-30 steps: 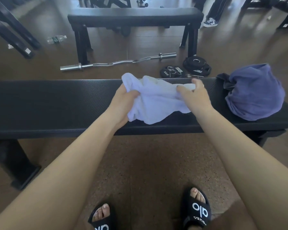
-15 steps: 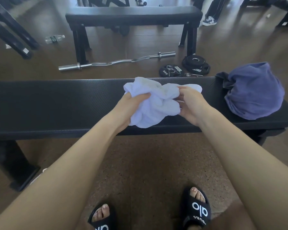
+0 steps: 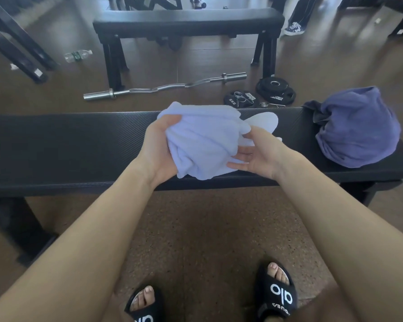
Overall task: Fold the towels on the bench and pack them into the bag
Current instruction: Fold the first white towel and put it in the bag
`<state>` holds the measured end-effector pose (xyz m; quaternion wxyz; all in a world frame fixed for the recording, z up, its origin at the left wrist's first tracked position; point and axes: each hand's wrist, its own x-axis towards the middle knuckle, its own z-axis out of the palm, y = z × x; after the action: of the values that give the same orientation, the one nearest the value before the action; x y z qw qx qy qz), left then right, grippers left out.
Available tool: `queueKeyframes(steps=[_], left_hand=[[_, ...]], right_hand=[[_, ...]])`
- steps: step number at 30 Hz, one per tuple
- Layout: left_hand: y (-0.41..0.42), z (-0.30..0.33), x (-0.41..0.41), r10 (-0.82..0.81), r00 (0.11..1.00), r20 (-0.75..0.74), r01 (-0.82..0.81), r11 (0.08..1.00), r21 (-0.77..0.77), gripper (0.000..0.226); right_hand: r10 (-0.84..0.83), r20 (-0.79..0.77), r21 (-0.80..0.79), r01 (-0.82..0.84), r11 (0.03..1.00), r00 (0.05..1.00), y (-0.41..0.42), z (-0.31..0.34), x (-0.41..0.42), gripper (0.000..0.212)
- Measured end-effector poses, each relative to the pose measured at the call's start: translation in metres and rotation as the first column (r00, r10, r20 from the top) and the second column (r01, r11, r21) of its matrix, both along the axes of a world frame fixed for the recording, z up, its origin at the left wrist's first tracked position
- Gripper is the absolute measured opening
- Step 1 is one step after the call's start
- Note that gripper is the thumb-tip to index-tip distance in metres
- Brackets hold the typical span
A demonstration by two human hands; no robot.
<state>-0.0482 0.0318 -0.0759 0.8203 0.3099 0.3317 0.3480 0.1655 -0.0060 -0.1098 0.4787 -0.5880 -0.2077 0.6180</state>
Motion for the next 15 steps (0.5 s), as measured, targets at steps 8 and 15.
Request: queueKeyframes(steps=[8,15], left_hand=[[0.001,-0.007,0.006,0.025,1.0,-0.009,-0.026,0.999,-0.023,0.057],[0.011,0.002,-0.005,0.14,0.988,-0.066,-0.133,0.986,0.099,0.034]], right_hand=[[0.07,0.206,0.11,-0.094,0.989,0.976,0.004,-0.003,-0.006,0.016],[-0.33,0.476,0.168,0.284,0.944,0.815,0.019,-0.017,0.017,0.018]])
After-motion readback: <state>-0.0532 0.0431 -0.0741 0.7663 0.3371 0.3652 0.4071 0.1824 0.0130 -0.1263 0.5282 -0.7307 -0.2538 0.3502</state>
